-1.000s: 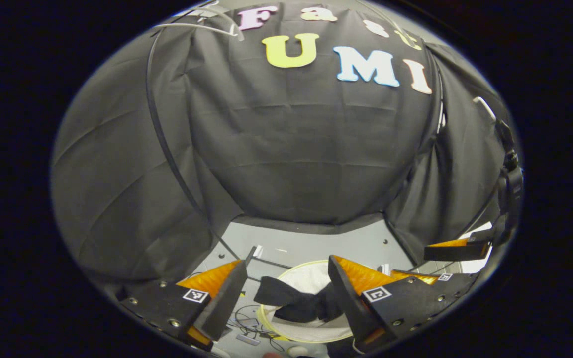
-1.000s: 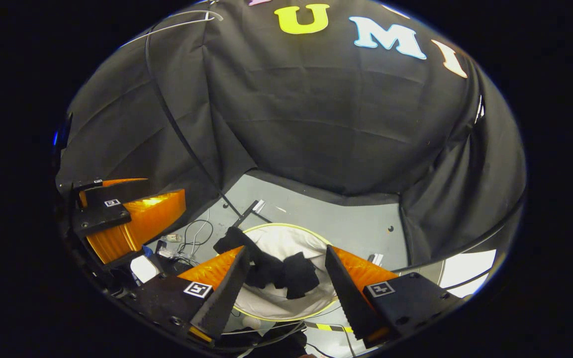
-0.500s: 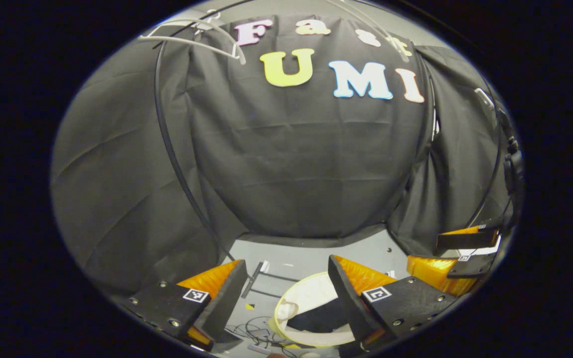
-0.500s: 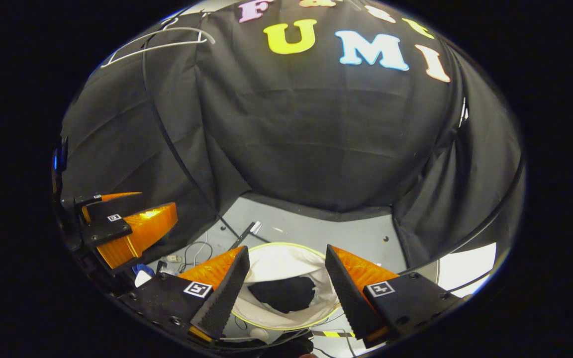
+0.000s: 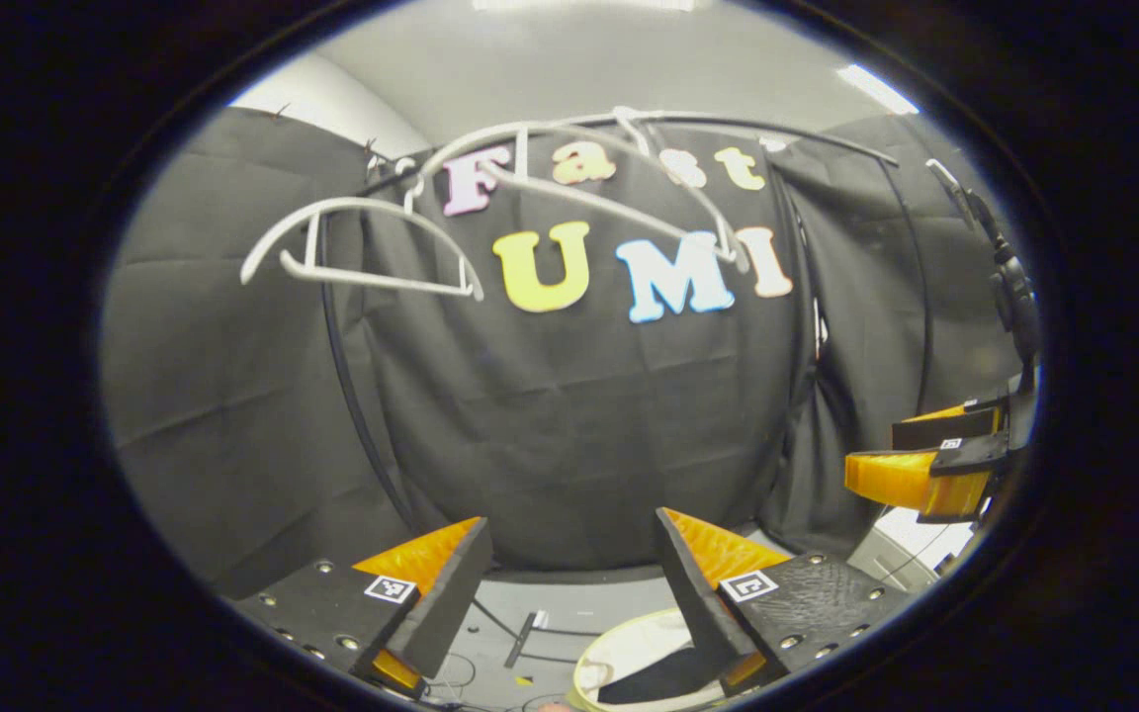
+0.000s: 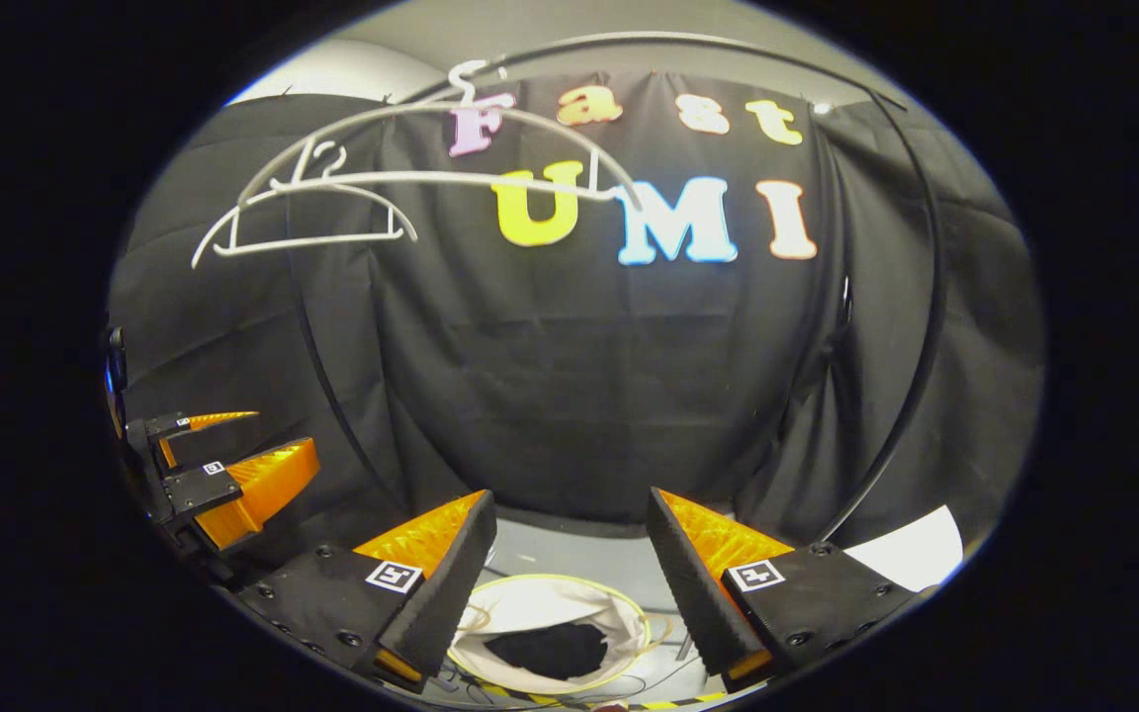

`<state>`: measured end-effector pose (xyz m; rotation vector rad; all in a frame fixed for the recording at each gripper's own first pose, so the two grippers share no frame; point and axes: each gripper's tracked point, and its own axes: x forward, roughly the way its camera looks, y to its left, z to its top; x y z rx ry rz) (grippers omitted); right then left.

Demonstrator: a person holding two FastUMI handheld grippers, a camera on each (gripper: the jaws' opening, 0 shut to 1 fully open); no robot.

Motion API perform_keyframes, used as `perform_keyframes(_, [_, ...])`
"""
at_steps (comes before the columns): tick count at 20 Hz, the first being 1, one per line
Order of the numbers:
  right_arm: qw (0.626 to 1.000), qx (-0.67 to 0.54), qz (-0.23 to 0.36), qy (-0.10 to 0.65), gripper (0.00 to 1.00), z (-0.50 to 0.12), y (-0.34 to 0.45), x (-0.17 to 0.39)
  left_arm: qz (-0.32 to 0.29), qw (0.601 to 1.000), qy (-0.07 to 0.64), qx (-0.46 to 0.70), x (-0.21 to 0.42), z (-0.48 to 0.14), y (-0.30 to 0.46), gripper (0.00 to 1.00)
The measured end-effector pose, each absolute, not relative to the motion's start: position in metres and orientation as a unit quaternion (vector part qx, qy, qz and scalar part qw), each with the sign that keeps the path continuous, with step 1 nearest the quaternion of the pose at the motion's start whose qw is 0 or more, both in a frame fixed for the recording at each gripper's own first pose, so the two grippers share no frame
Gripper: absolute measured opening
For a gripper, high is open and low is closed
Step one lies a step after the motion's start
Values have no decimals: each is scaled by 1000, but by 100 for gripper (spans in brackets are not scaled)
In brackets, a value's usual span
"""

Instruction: Grasp the clothes on the hanger with both hands and then place them into the laundry hamper below.

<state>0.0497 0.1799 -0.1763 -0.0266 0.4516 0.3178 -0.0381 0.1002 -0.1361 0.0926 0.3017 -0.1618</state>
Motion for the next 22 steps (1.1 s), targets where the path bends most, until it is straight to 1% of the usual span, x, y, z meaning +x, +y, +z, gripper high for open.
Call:
perform_keyframes(4, [977,-38,145,153,94,-108,145,43,-83,990,101,43,-33,-75,89,94])
perform_keyframes(7, [983,-48,129,121,95,-69,119,37,-69,994,84,28,-45,-31,89,94])
perform_keyframes(9, [987,-48,118,99,97,-47,98,29,-69,995,73,15,-52,-20,88,94])
perform_keyframes(11, [990,-44,106,83,97,-30,73,22,-69,995,67,15,-58,-4,84,94])
perform_keyframes(15, [995,-33,77,56,99,-9,27,18,-54,996,57,29,-68,16,79,95])
perform_keyframes(17, [996,-28,65,46,96,-5,9,10,-50,997,55,28,-72,21,77,95])
perform_keyframes(22, [998,-15,55,37,98,-1,-15,0,-41,998,31,33,-88,45,67,95])
